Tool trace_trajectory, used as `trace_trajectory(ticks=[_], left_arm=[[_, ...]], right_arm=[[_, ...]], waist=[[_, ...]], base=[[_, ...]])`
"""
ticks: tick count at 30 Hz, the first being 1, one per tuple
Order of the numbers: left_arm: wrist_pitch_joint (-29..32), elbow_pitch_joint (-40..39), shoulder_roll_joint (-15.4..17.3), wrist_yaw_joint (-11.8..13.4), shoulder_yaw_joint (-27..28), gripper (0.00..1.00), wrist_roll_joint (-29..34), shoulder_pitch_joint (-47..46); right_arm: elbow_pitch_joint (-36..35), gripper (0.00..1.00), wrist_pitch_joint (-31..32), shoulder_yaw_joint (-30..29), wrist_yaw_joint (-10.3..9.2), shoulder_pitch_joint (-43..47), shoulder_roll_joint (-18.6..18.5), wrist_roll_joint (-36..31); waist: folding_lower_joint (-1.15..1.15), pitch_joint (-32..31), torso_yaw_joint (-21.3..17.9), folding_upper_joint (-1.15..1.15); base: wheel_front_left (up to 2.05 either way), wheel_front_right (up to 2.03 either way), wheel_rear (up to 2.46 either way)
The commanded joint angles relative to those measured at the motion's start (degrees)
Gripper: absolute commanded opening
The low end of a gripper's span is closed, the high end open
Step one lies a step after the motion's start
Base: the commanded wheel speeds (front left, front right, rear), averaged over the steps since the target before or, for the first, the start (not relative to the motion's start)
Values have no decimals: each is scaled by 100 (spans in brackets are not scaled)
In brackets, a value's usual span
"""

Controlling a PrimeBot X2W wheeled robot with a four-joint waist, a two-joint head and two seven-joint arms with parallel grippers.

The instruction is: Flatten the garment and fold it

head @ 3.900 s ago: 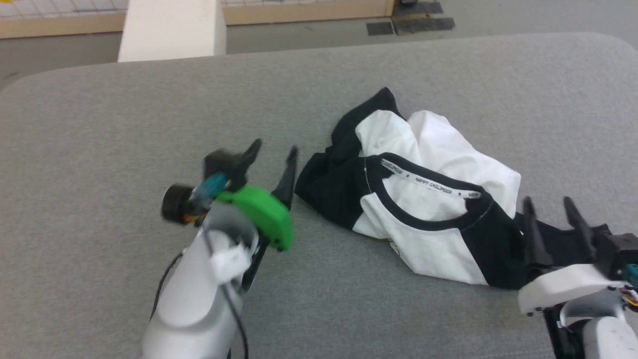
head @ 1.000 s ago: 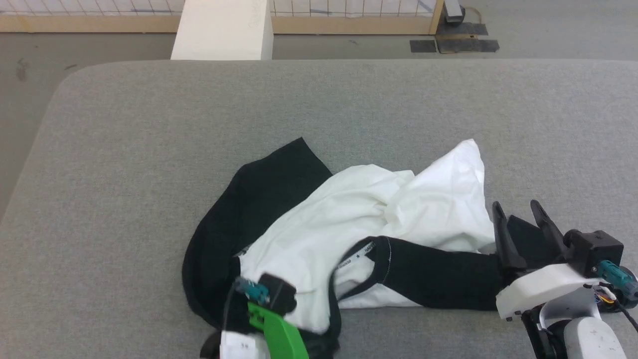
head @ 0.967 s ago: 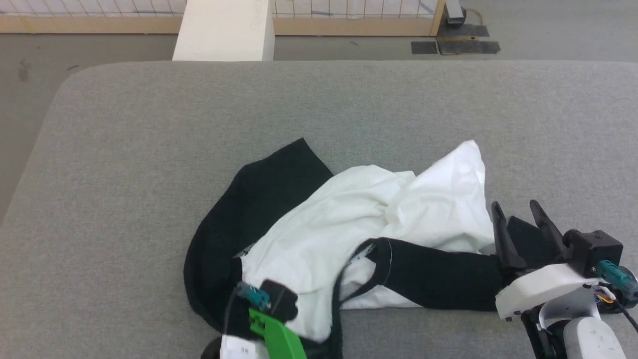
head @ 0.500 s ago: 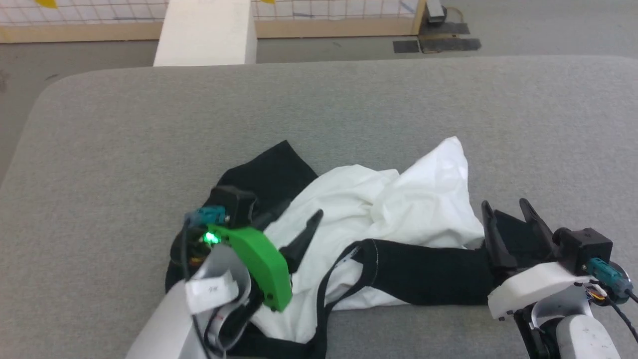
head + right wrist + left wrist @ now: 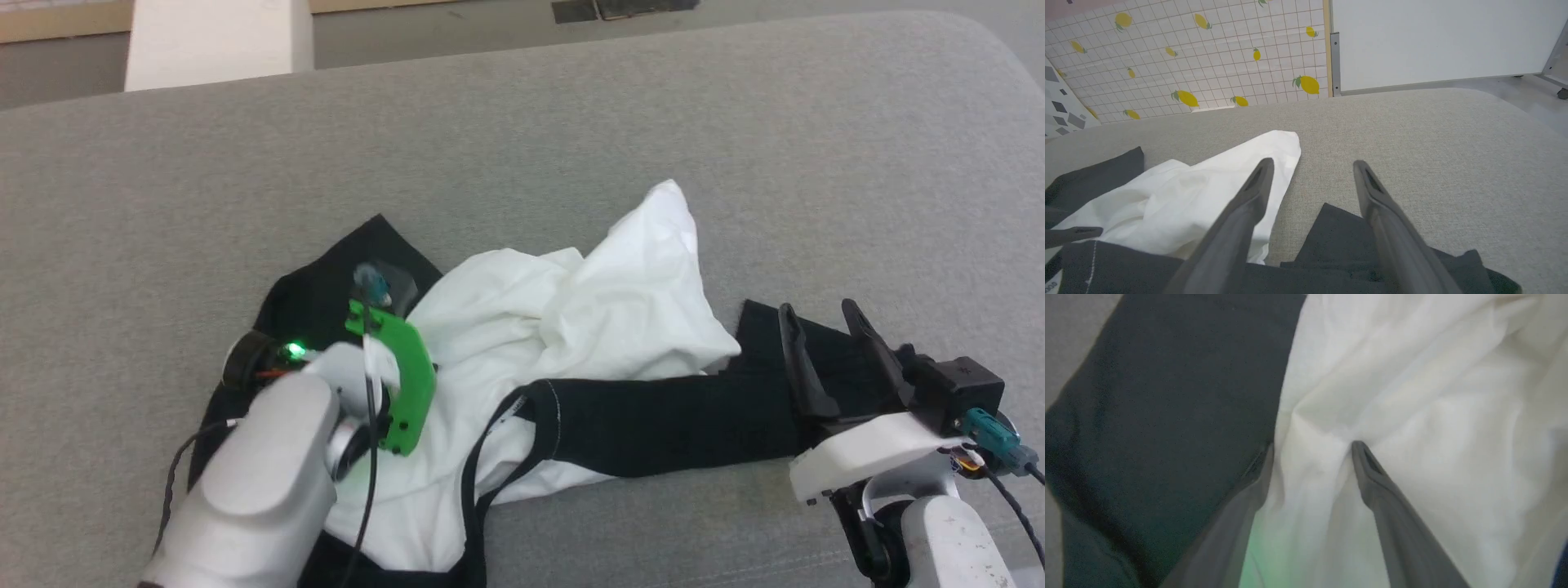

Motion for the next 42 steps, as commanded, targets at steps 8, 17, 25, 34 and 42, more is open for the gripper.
trace_trajectory(ticks=[8, 17, 25, 34, 42], left_arm=[[-265, -597, 222, 42, -44, 0, -420, -369], [-2542, -96, 183, 1159, 700, 0, 225, -1463], [-3021, 1159, 289, 1384, 1221, 100, 15, -2307], [-3901, 1614, -138, 1040, 1256, 100, -312, -1862], [-4737, 29, -342, 864, 1559, 100, -224, -356]], right_arm=[[177, 100, -205, -34, -9, -175, 4, 114], [261, 100, -263, 179, -9, -389, 4, 153], [318, 100, -274, 452, -9, -564, 4, 155], [223, 100, -209, 259, -9, -569, 4, -47], [26, 100, 530, 190, -9, -503, 4, -492]], waist=[[0, 307, -298, 0], [0, 463, -337, 0], [0, 705, -506, 0], [0, 668, -63, 0], [0, 328, 492, 0]], base=[[0, 0, 0], [0, 0, 0], [0, 0, 0], [0, 0, 0], [0, 0, 0]])
